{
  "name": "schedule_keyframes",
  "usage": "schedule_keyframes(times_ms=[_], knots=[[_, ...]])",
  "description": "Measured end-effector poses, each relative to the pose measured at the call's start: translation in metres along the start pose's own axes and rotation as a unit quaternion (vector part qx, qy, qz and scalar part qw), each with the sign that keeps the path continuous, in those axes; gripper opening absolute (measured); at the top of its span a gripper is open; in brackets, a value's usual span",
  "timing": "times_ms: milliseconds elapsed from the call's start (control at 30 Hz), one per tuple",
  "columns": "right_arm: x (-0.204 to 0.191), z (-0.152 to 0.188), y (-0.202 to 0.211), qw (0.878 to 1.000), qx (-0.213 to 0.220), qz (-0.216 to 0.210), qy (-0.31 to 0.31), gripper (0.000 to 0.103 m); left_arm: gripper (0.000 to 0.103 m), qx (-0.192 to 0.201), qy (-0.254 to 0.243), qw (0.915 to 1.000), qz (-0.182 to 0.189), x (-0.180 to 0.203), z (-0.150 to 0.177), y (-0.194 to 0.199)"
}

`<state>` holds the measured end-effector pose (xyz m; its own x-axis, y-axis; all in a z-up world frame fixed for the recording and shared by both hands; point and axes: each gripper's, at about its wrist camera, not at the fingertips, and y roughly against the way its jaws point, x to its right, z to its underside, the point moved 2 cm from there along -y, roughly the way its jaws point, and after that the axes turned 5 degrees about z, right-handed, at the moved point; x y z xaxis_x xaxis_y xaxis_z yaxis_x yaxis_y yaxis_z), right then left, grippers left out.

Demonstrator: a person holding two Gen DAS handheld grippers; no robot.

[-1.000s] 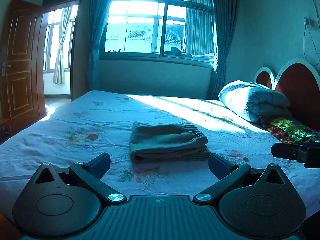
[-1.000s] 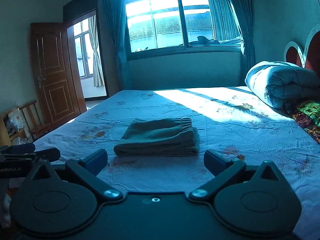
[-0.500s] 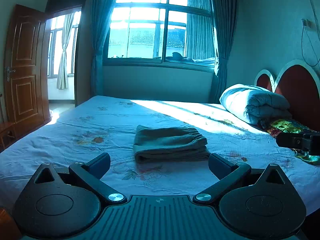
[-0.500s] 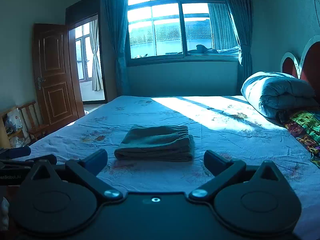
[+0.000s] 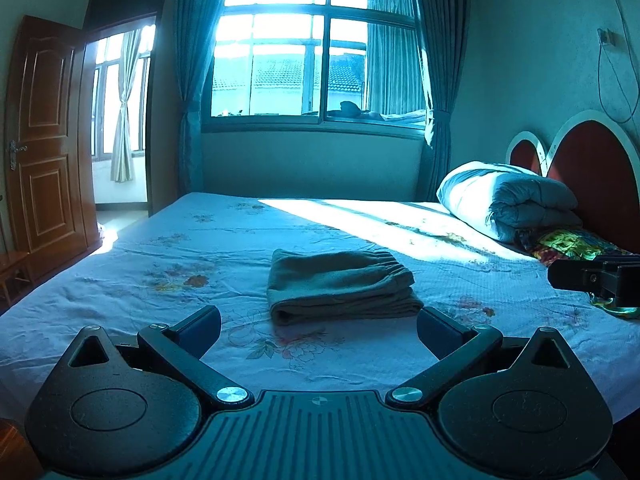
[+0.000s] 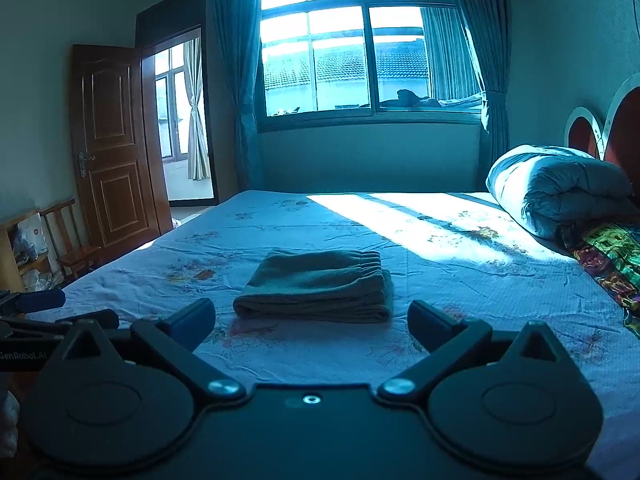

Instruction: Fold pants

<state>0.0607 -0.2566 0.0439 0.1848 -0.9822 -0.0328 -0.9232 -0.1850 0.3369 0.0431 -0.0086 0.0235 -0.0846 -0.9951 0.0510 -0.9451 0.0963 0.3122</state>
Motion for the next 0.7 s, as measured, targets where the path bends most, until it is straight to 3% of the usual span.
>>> schedule_keyframes(times_ms=[700], knots=[[-0.0001, 0.0000, 0.0016, 1.000, -0.004, -0.005, 0.002, 0.097, 0.103, 0.000, -0.001, 1.0000, 0.003, 0.0003, 0.0011, -0.0008]])
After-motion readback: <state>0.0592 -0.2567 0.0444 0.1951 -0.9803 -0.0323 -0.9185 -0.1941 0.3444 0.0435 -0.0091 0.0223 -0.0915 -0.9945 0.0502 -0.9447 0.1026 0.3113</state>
